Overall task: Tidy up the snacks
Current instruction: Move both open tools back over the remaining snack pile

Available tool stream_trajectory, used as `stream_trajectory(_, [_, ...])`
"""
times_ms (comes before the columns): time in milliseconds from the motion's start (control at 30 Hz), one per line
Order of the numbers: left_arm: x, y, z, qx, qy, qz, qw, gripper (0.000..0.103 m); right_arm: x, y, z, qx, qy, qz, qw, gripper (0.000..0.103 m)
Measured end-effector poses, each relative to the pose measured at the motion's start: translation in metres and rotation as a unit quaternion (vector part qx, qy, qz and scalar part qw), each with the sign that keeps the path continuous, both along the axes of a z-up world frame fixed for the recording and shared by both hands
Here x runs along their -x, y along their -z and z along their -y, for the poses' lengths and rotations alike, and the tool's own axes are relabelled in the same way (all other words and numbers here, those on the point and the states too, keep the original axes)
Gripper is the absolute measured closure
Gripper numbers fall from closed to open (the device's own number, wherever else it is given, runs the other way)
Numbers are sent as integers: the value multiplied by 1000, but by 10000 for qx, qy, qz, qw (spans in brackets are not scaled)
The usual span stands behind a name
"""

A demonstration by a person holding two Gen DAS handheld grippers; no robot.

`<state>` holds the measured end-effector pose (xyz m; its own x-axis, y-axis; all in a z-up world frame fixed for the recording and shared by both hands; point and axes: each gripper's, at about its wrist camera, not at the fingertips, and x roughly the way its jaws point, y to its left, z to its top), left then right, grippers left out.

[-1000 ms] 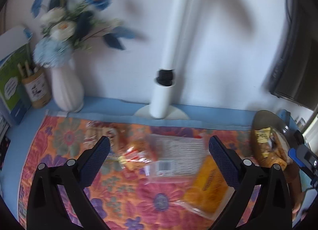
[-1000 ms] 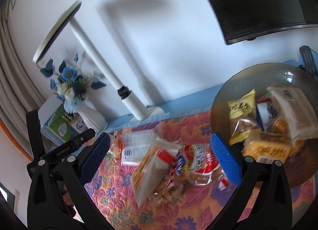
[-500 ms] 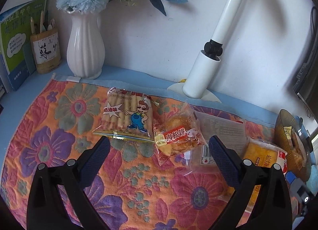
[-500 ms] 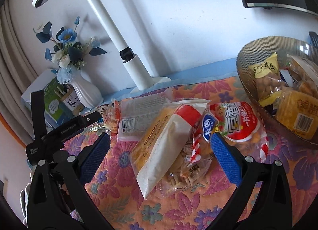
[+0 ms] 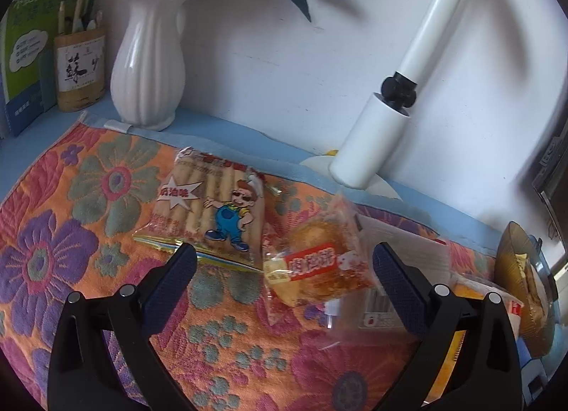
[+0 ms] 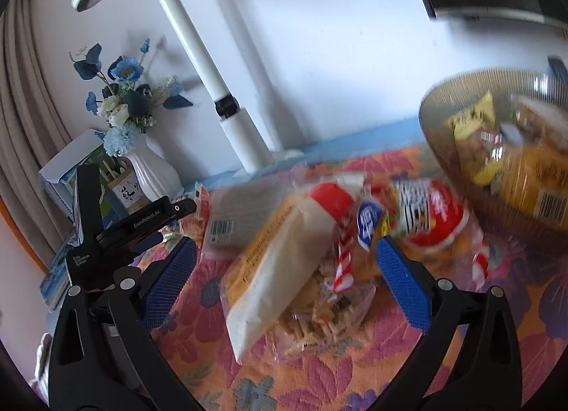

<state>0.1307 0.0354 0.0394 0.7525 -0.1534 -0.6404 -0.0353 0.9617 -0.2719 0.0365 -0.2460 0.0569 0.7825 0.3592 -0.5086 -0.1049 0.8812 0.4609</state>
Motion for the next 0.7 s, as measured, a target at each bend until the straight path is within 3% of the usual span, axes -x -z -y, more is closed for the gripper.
stream_trajectory(133, [3, 5, -5, 242, -14, -47, 9997, 5, 0, 3, 6, -376, -66, -99, 9992, 3])
stream_trajectory(433, [8, -5, -1, 79, -134, 150, 9998, 5, 12, -3, 27, -757, 308, 125, 9966, 3])
stream_trajectory(700, [8, -5, -5, 165, -223, 98, 9996, 5, 11, 5, 41, -1132, 571, -77, 9919, 3])
